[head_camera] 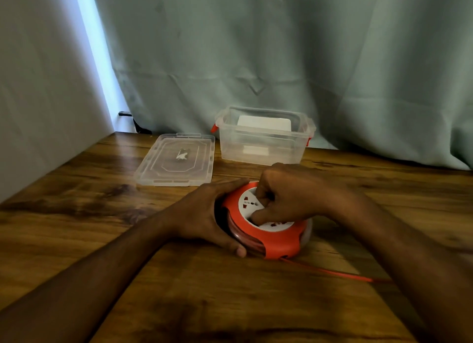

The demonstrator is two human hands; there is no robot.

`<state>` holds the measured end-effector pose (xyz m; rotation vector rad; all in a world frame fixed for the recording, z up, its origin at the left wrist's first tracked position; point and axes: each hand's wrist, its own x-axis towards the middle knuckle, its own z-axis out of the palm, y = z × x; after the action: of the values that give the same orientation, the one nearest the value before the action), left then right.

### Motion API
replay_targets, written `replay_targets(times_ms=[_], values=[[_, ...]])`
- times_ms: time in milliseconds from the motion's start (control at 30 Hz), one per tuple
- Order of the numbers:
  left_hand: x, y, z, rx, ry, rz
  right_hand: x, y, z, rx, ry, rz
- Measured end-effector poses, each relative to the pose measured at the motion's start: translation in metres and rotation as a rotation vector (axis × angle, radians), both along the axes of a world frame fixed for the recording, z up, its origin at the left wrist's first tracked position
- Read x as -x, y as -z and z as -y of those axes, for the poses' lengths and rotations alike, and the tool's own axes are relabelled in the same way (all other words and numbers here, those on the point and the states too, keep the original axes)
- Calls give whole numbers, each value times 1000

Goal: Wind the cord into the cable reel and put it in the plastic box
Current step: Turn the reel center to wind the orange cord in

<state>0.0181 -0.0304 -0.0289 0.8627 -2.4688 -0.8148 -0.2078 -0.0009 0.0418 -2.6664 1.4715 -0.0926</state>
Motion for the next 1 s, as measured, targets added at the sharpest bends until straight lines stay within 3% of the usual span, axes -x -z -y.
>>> replay_targets(times_ms=[300,500,667,1000], values=[[0,1,2,-5,6,-4,8,-12,2,-40,-4,94],[1,0,1,5,-13,10,22,-20,6,-230,-87,179],[-2,0,2,0,-9,5,29,-21,8,-329,-25,160],[-3,1,2,-14,-1,1,23,-15,4,-179,4,93]])
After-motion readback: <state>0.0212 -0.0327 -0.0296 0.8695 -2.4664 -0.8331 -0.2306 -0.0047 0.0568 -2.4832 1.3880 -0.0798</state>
